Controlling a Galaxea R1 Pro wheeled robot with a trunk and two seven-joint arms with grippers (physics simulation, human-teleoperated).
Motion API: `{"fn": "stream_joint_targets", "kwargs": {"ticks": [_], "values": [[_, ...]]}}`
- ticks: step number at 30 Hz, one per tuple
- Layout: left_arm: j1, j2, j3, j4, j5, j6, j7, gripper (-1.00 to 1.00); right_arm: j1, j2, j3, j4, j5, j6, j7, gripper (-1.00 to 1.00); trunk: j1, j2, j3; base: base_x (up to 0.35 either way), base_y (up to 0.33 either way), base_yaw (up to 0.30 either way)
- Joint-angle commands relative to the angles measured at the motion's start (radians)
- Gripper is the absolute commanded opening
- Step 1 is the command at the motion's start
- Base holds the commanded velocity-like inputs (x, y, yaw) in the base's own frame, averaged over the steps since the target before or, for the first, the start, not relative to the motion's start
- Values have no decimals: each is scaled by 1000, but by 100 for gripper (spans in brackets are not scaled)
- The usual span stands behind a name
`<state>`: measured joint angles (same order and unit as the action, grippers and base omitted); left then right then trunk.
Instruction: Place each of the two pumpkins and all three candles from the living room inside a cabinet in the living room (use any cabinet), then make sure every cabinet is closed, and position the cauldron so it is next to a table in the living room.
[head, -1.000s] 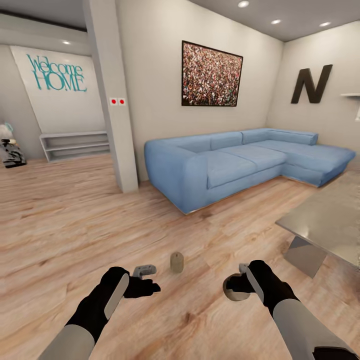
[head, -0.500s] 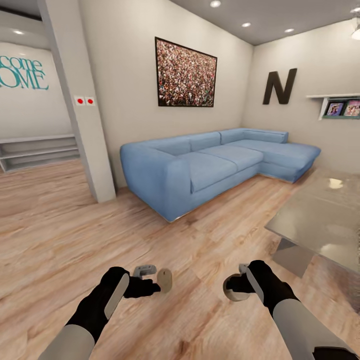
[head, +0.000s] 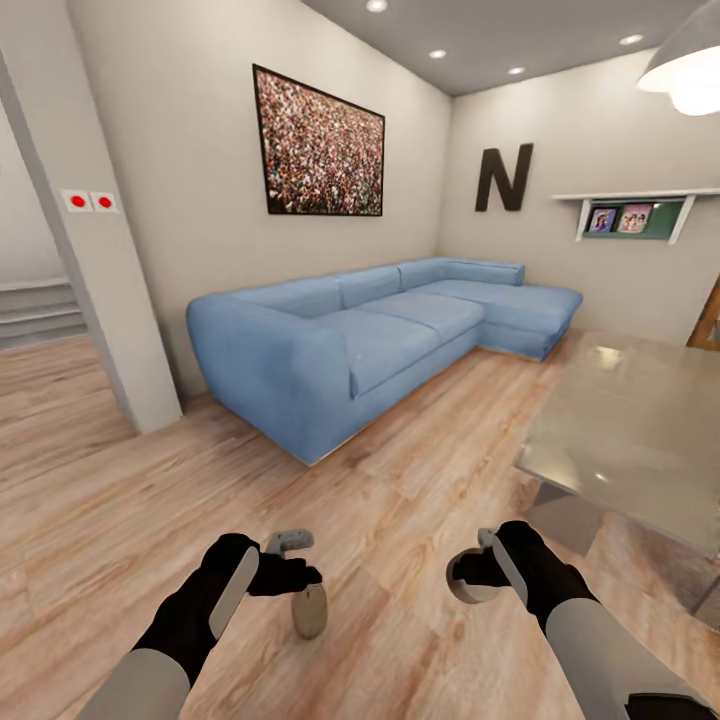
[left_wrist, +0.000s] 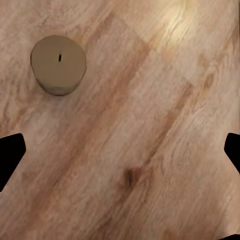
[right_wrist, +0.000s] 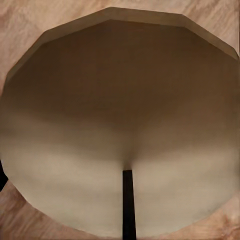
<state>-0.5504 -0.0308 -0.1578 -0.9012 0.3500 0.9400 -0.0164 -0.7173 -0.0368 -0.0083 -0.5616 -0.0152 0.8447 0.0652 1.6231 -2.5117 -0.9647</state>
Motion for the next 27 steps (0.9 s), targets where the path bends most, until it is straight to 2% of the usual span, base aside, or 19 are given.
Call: {"fn": "stream_joint_targets", "kwargs": {"ticks": [1,10,16,27], "values": [[0,0,0,-1,-1,3,-2,100,-1,0,-1,-1,-3,5,1,-100,0,0,-1,277,238,-289],[0,0,0,0,-1,4,-3,100,-1,0,1,0,-2,5,1,-100,0,0,0,212,263,-254],[0,-14,0,0,0,5,-2,100,0,1,2,0,-2,5,0,-100,0,0,0,87,181,-39],[0,-18,-1,7,-1,5,-2,100,1,1,2,0,-2,3,-1,-100,0,0,0,5,9,-1]]}}
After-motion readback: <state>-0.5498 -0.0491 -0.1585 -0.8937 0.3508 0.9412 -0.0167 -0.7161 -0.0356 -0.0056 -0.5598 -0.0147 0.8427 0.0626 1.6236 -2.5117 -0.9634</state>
